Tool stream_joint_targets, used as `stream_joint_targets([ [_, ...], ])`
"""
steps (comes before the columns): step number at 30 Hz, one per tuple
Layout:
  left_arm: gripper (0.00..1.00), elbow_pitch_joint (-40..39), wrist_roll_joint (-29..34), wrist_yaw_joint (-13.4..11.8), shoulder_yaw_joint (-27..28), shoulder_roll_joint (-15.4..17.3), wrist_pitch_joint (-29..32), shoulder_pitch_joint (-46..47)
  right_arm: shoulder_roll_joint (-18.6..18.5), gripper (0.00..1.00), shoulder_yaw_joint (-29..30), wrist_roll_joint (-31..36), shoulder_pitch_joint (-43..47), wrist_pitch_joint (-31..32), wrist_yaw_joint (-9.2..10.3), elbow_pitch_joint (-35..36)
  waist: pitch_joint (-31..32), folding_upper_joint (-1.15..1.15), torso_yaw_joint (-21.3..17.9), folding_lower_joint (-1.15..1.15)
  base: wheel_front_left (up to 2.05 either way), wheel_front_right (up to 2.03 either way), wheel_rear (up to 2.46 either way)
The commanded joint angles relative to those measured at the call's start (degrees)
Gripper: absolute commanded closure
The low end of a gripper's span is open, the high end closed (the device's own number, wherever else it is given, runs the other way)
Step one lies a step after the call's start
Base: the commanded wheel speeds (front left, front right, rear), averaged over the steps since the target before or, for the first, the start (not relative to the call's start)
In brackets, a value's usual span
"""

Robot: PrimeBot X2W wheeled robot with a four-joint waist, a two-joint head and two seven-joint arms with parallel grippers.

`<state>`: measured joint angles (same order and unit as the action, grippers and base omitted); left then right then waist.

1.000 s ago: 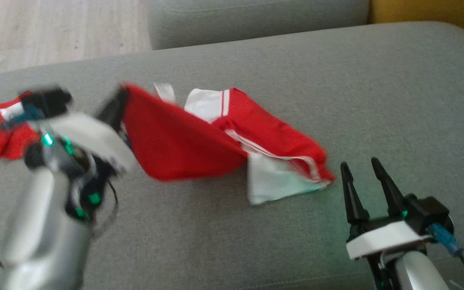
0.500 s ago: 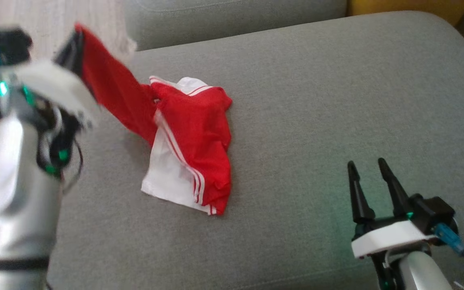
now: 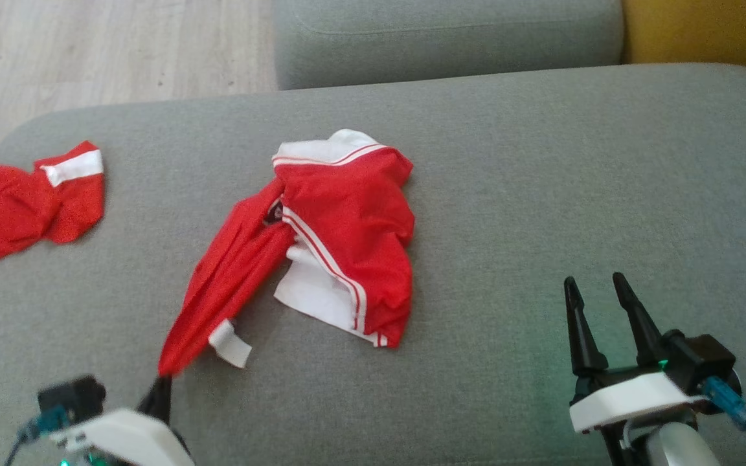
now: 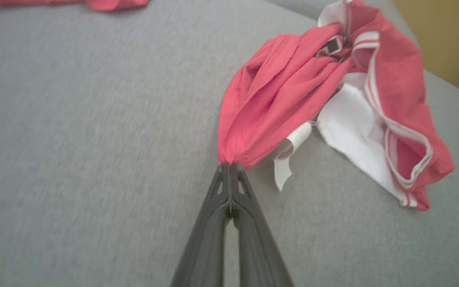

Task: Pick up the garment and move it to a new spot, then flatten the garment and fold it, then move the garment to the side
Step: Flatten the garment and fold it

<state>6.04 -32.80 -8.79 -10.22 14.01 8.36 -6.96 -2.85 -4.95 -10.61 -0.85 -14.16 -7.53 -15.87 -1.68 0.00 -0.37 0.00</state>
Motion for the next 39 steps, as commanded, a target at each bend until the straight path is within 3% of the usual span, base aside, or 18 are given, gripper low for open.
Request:
stream_joint_targets([
  [1,1.0,-2.35,-0.6,-0.93,2.86,-0.17,-0.95,0.5,-0.9,0.0,-1.49,-0.36,-0.64,-0.04,0.04,2.16,0.44,0.0,1.01,0.0,0.0,0.0,0.0],
  [8,1.0,-1.57,-1.58,-2.34,3.89,-1.21,-2.14,-2.79,-1.33,0.0,-2.18,-0.61,-0.64,0.83,0.04,2.92,0.76,0.0,1.49,0.0,0.0,0.0,0.0],
  [11,1.0,0.09,-1.4,-1.5,3.72,-1.33,-3.81,-1.58,-1.45,0.0,-2.18,-0.67,-0.4,0.92,0.04,3.2,0.48,0.0,1.52,0.0,0.0,0.0,0.0],
  [12,0.85,1.09,-1.24,-1.3,3.72,-1.43,-4.59,-0.9,-1.44,0.0,-2.23,-0.66,-0.34,0.91,0.04,3.2,0.33,0.0,1.46,0.0,0.0,0.0,0.0],
  [14,0.71,3.59,-0.65,-0.79,3.37,-1.5,-6.06,0.43,-1.35,0.0,-2.47,-0.75,-0.4,0.89,0.04,3.14,-0.08,0.0,1.11,0.0,0.0,0.0,0.0],
  [15,0.58,4.97,-0.46,-0.63,3.29,-1.64,-6.79,1.04,-1.28,0.0,-2.59,-0.84,-0.52,0.88,0.04,3.12,-0.29,0.0,0.88,0.0,0.0,0.0,0.0],
  [17,0.0,7.7,0.26,-0.61,2.85,-1.7,-7.79,1.82,-1.12,0.0,-2.83,-1.02,-0.73,0.8,0.04,2.99,-0.53,0.0,0.3,0.0,0.0,0.0,0.0],
  [21,0.0,9.44,2.02,-2.16,2.45,-1.59,-9.34,1.99,-0.92,0.0,-2.68,-1.21,-0.84,0.58,0.04,2.77,-1.22,0.0,-0.85,0.0,0.0,0.0,0.0],
  [25,0.0,3.66,4.98,-4.54,1.06,-1.83,-10.82,1.77,-0.83,0.0,-2.23,-1.1,-1.05,0.34,0.04,2.78,-1.93,0.0,-1.53,0.0,0.0,0.0,0.0],
  [31,0.0,-3.6,5.54,-1.99,-5.75,-5.35,-7.48,5.61,-0.62,0.0,-2.59,-0.81,-2.15,0.12,0.04,2.92,-3.66,0.0,-2.28,0.0,0.0,0.0,0.0],
  [35,0.0,-0.17,4.05,-0.26,-9.25,-8.11,-4.49,9.94,-0.47,0.0,-3.62,-0.79,-3.73,0.07,0.04,2.84,-5.24,0.0,-3.66,0.0,0.0,0.0,0.0],
  [39,0.0,6.92,1.66,-1.09,-9.01,-9.68,-3.81,13.68,-0.36,0.0,-3.79,-0.86,-4.66,-0.13,0.04,2.63,-6.61,0.0,-5.13,0.0,0.0,0.0,0.0],
])
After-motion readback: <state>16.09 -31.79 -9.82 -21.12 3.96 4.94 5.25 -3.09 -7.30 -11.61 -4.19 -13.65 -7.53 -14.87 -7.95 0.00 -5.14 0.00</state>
